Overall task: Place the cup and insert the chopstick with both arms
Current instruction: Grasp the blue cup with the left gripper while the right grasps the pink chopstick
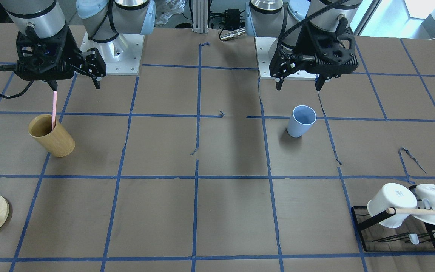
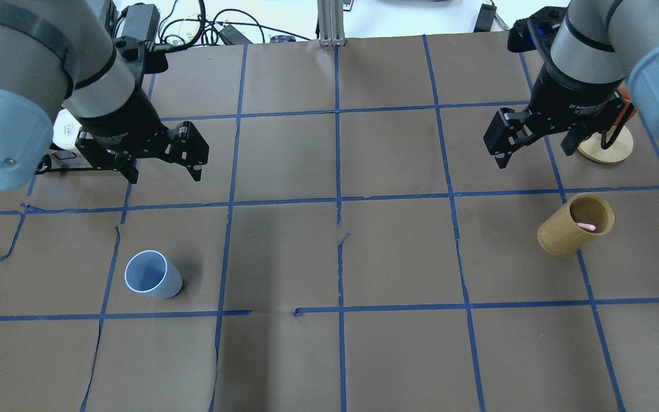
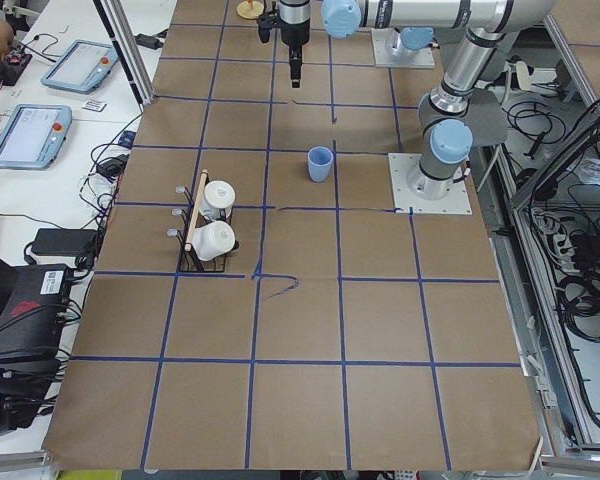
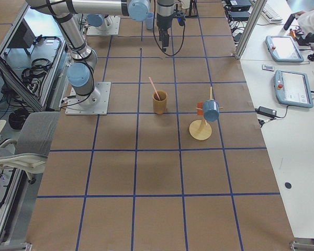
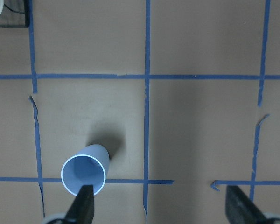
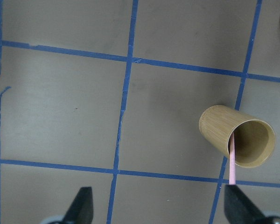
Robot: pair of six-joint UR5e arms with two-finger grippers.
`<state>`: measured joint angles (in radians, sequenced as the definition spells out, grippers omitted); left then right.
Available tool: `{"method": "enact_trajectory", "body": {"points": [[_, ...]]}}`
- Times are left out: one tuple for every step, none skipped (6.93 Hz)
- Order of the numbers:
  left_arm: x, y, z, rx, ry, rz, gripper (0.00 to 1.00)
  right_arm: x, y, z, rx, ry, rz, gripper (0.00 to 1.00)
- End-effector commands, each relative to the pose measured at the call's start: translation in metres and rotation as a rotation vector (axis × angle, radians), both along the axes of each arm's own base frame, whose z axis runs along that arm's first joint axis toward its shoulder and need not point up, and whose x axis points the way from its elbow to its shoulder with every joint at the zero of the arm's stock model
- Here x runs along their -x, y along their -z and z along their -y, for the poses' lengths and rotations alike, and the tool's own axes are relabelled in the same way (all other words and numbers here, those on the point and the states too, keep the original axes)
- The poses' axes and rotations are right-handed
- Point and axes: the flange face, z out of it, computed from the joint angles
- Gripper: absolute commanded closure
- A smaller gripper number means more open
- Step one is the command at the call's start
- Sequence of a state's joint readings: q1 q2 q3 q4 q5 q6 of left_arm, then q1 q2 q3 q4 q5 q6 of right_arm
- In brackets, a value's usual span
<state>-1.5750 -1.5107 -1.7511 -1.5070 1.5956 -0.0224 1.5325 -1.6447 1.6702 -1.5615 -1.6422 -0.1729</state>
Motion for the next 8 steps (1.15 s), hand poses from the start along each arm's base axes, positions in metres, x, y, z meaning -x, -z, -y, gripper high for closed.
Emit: {"method": "enact_trajectory", "body": {"points": [[-0.027,0.096,-0.025,-0.031,0.029,0.039,0.00,0.001,0.001,0.000,0.002,-0.004,-0.010,0.00],[-0.030,0.136,-0.041,-0.028,0.023,0.039,0.00,0.002,0.004,0.000,-0.009,-0.002,-0.009,0.00],[-0.030,0.166,-0.058,-0.010,0.028,0.057,0.02,0.024,0.029,-0.003,-0.060,0.057,-0.008,0.00],[-0.034,0.186,-0.066,-0.007,0.055,0.097,0.03,0.053,0.049,-0.007,-0.096,0.136,-0.004,0.00],[-0.034,0.191,-0.071,-0.020,0.068,0.097,0.03,0.074,0.062,-0.005,-0.112,0.203,-0.002,0.00],[-0.035,0.196,-0.074,-0.032,0.062,0.097,0.12,0.090,0.074,-0.009,-0.132,0.305,-0.004,0.00],[-0.041,0.197,-0.073,-0.033,0.045,0.095,0.61,0.103,0.090,-0.015,-0.162,0.344,-0.021,0.00],[-0.047,0.195,-0.071,-0.029,0.032,0.093,1.00,0.118,0.102,-0.018,-0.160,0.371,-0.045,0.00]]}}
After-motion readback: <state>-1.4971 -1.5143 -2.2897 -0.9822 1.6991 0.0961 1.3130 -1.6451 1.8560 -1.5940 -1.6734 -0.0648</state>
